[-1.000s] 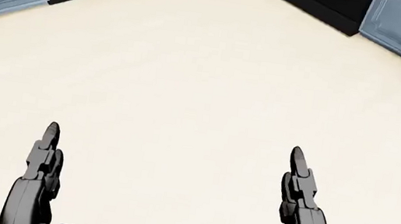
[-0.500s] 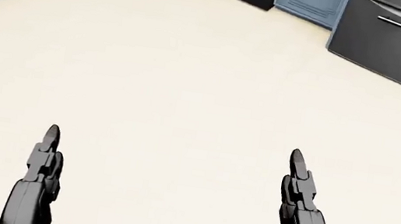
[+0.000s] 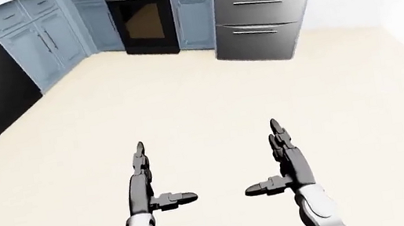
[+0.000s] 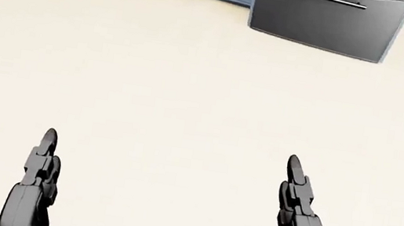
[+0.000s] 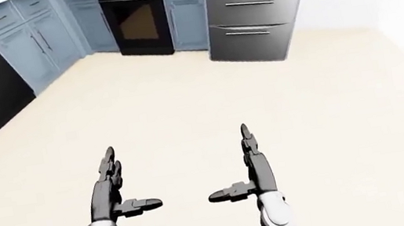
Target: Navigate to the stove.
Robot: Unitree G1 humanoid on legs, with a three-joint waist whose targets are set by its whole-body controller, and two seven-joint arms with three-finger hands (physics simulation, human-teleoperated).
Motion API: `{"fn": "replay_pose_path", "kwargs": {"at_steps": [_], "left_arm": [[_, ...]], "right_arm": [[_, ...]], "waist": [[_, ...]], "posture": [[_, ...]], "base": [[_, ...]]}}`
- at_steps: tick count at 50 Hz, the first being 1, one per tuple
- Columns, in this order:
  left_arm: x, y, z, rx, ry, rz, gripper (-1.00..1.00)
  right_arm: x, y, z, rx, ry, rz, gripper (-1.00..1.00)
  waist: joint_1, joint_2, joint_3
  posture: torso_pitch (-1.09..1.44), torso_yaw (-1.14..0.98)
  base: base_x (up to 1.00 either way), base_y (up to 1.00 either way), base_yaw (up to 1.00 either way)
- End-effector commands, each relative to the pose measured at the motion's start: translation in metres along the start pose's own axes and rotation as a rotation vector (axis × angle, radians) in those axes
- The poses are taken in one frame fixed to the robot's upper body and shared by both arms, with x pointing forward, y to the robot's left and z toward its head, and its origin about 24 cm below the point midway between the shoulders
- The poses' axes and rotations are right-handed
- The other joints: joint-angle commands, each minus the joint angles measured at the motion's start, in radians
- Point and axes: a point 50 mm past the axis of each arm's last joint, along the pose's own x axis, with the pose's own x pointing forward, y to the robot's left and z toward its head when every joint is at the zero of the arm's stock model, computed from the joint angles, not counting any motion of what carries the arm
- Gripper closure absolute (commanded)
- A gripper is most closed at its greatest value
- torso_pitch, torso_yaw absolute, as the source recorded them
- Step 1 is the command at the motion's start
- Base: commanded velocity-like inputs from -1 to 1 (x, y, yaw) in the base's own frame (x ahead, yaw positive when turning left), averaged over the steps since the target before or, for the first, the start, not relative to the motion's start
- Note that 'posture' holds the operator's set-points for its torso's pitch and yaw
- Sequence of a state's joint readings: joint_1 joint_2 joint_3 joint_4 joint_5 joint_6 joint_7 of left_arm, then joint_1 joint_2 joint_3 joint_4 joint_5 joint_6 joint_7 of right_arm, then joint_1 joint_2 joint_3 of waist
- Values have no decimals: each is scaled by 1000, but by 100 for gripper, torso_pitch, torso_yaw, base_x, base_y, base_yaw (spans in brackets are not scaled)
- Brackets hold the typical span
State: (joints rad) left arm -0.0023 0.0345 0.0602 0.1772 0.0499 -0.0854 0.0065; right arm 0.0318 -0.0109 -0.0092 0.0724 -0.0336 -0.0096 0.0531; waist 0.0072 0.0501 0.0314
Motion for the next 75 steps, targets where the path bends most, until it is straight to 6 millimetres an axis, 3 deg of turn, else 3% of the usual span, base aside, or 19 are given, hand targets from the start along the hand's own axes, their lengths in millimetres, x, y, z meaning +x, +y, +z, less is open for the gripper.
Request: {"fn": "replay_pose_path", "kwargs": {"at_steps": [1,7,9,19,21,23,24,26,33,37,38,43,50,57,62,65,66,69,75], "left_arm": [[5,-5,21,-4,-105,-20,-100],[5,-5,21,-3,-106,-21,-100],[5,-5,21,-3,-106,-21,-100],[4,-5,22,-4,-107,-20,-100],[5,-5,22,-4,-106,-20,-100],[5,-5,22,-5,-106,-20,-100],[5,-5,22,-5,-105,-20,-100],[5,-5,22,-5,-106,-19,-100],[4,-5,23,-8,-106,-18,-100],[4,-4,22,-8,-105,-18,-100],[4,-4,23,-8,-105,-18,-100],[5,-4,22,-8,-105,-18,-100],[4,-4,23,-9,-106,-19,-100],[3,-5,23,-8,-107,-22,-100],[4,-5,22,-7,-107,-22,-100],[4,-5,22,-7,-107,-22,-100],[4,-5,22,-7,-107,-21,-100],[4,-5,22,-8,-106,-20,-100],[4,-5,23,-9,-107,-20,-100]], "right_arm": [[4,-5,20,-10,-103,-19,-100],[4,-5,20,-11,-103,-18,-100],[3,-5,21,-11,-104,-19,-100],[3,-5,20,-13,-104,-21,-100],[4,-5,20,-13,-103,-22,-100],[3,-5,20,-14,-102,-22,-100],[3,-4,21,-14,-102,-23,-100],[4,-5,19,-14,-102,-23,-100],[3,-5,20,-15,-104,-26,-100],[4,-7,20,-58,-101,-58,-100],[5,-6,18,-54,-93,-47,-100],[4,-5,19,-61,-97,-41,-100],[3,-3,20,-83,-106,-24,-100],[4,-3,19,-89,-105,-19,-100],[3,-2,19,-91,-106,-20,-100],[3,-3,19,-92,-106,-20,-100],[3,-3,19,-92,-106,-20,-100],[3,-2,19,-92,-106,-19,-100],[4,-2,19,-91,-106,-19,-100]], "waist": [[-3,-3,-15],[-2,-89,-16],[-6,-127,-38],[-14,-33,0],[-13,-1,1],[-6,63,-20],[3,16,-10],[-4,28,-6],[2,-38,-12],[18,-127,-24],[14,-93,-5],[8,-59,-18],[-5,-53,-46],[-20,-71,-14],[-34,-22,0],[-31,57,-9],[-27,3,11],[-21,-13,8],[-2,-104,19]], "posture": [[0,0],[0,0],[0,0],[0,0],[0,0],[0,0],[0,0],[0,0],[0,0],[0,0],[0,0],[0,0],[0,0],[0,0],[0,0],[0,0],[0,0],[0,0],[0,0]], "base": [[0,0,-45],[0,0,-46],[0,0,-45],[0,0,-45],[0,0,-45],[0,0,-46],[0,0,-45],[0,0,-46],[0,0,-44],[0,0,-3],[0,0,0],[0,0,0],[0,3,0],[11,30,0],[18,48,0],[23,58,0],[25,65,0],[26,71,0],[27,77,0]]}}
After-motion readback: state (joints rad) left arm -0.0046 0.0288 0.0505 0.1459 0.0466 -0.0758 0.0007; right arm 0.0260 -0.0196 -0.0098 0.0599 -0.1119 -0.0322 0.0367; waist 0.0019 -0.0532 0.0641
